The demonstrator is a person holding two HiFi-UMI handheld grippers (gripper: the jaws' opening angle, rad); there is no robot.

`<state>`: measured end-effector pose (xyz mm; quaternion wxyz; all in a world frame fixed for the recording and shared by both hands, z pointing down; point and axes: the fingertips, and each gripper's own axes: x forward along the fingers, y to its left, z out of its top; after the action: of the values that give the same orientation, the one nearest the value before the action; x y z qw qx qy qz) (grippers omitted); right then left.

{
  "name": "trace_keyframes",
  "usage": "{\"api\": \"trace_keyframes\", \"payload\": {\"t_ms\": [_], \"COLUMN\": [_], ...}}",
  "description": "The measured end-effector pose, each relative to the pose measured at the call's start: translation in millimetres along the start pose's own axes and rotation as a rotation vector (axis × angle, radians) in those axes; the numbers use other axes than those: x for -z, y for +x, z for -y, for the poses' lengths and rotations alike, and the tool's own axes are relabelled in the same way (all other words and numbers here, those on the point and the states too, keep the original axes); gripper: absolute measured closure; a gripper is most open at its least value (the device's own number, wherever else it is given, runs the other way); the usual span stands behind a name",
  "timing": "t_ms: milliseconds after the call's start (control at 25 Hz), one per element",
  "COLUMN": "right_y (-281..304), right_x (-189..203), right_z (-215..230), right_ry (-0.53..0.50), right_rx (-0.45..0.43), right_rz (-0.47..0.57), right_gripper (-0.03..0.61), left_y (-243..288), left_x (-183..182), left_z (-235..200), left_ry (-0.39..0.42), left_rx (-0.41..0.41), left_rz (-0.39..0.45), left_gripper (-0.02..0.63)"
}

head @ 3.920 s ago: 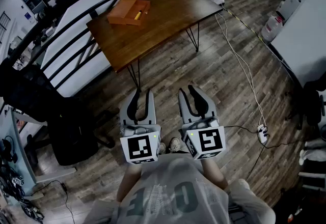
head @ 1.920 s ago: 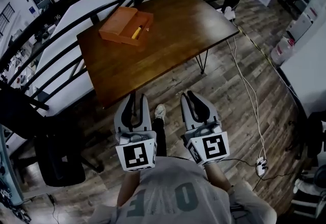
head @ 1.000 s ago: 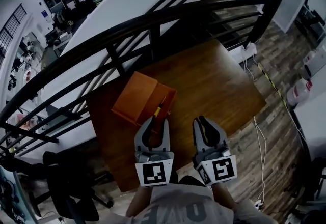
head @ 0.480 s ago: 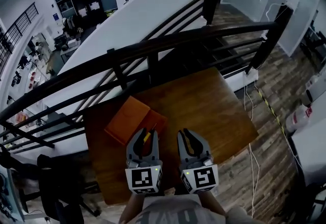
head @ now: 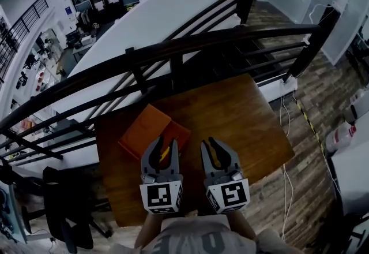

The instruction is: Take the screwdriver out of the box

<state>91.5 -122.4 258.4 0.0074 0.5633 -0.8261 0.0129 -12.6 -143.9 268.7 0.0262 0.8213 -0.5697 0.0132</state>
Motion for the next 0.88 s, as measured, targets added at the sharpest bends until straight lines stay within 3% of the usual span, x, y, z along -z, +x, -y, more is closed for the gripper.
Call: {"api": "trace_keyframes", "payload": {"t_ms": [520, 640, 760, 880], "right_y": [11.5, 13.0, 14.6, 13.3], "right_x": [15.5, 22.6, 30.6, 40.1], "right_z": [-14.8, -14.8, -10.6, -5.7], "right_ry": [0.029, 0.043, 0.049, 0.061], "right_rx": [-0.027, -0.033, -0.031, -0.027], "right_rz": [-0.042, -0.058, -0.08, -0.117], "right_gripper": [0.514, 0.514, 0.514, 0.514], "left_y": [-2.4, 0.4, 7.9, 13.8], "left_x": [17.7, 23.4, 37.8, 64.1], "left_z": [-15.2, -23.0, -25.5, -26.0], "left_ry": [0.009, 0.05, 0.115, 0.145], "left_rx": [0.021, 0.025, 0.078, 0.134], "left_rz": [-0.06, -0.075, -0.144, -0.265], "left_gripper": [0.502, 0.502, 0.502, 0.502]}}
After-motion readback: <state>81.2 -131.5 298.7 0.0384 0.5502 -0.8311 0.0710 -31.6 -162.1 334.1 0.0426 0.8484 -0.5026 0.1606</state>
